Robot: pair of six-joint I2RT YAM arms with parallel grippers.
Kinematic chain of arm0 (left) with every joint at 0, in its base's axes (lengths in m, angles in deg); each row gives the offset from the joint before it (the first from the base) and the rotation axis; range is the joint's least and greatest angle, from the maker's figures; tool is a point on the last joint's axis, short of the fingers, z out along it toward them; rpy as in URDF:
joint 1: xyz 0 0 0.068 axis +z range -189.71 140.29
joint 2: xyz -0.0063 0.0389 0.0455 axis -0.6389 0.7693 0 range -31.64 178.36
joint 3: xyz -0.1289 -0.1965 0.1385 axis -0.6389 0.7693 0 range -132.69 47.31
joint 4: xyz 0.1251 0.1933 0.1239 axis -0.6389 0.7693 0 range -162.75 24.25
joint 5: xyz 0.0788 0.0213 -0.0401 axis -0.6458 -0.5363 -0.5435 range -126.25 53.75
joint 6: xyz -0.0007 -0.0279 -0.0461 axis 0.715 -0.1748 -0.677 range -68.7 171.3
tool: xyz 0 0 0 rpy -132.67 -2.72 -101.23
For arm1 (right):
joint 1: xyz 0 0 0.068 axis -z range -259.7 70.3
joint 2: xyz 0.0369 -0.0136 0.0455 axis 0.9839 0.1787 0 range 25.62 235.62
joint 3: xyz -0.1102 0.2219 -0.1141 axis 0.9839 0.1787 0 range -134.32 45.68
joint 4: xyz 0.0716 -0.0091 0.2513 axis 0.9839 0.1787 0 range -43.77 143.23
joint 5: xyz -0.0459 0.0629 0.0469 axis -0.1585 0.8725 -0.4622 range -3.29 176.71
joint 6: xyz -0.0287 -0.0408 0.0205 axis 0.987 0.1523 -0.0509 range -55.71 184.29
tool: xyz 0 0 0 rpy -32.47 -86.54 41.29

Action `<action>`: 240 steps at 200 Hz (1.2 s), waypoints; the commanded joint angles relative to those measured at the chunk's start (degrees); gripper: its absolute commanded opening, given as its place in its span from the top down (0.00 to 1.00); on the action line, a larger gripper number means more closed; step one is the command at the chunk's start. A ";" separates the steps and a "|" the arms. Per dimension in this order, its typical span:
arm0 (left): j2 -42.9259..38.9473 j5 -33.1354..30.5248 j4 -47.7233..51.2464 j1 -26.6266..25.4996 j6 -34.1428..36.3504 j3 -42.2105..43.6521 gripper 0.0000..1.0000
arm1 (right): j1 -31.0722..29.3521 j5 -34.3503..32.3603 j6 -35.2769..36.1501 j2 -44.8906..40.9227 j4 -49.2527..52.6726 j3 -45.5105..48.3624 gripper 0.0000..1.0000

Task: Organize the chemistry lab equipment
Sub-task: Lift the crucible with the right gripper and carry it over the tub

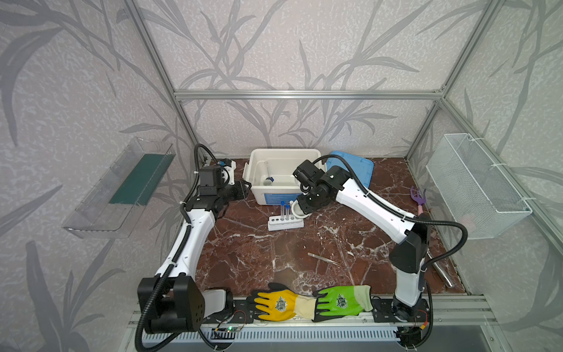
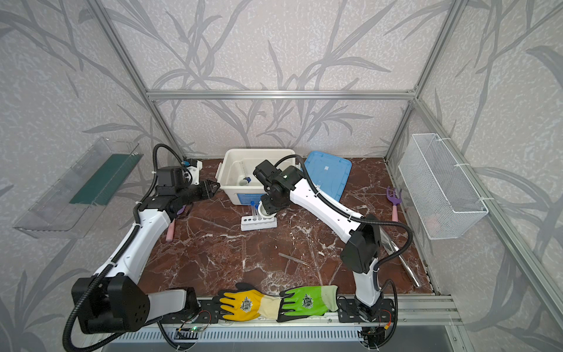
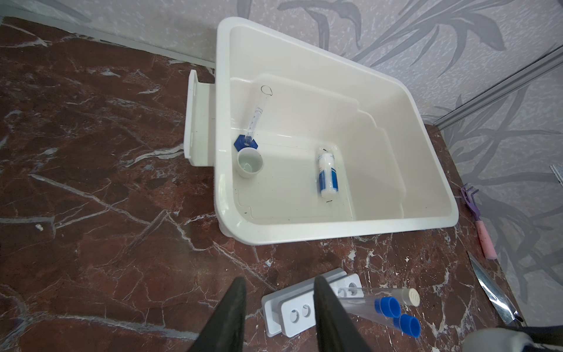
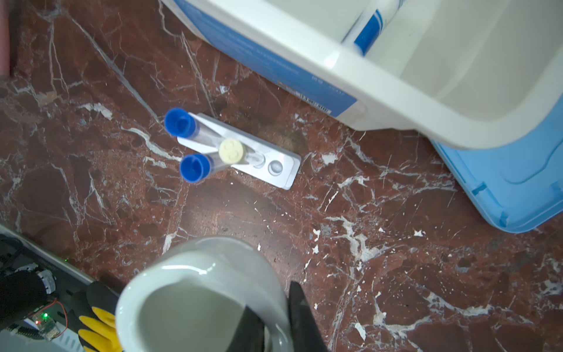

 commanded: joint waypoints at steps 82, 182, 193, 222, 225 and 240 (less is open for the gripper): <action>1.57 1.10 -0.13 0.18 0.64 0.08 0.62 | 6.00 -4.42 6.34 24.05 9.13 -46.27 0.89; 2.01 0.84 -0.17 0.18 0.96 0.05 0.62 | 9.95 -0.64 6.79 31.27 -5.57 -45.64 0.89; 2.24 0.74 -0.21 0.19 1.02 0.08 0.63 | 10.21 -0.45 6.93 32.29 -6.52 -45.87 0.90; 2.66 0.79 -0.29 0.18 1.04 -0.01 0.63 | 10.57 1.19 6.96 34.23 -9.32 -45.99 0.89; 2.71 0.80 -0.29 0.18 1.04 -0.07 0.62 | 10.61 1.47 7.00 34.45 -9.29 -45.99 0.89; 2.87 0.79 -0.28 0.18 0.99 -0.06 0.63 | 10.57 2.11 7.19 35.40 -9.79 -46.03 0.90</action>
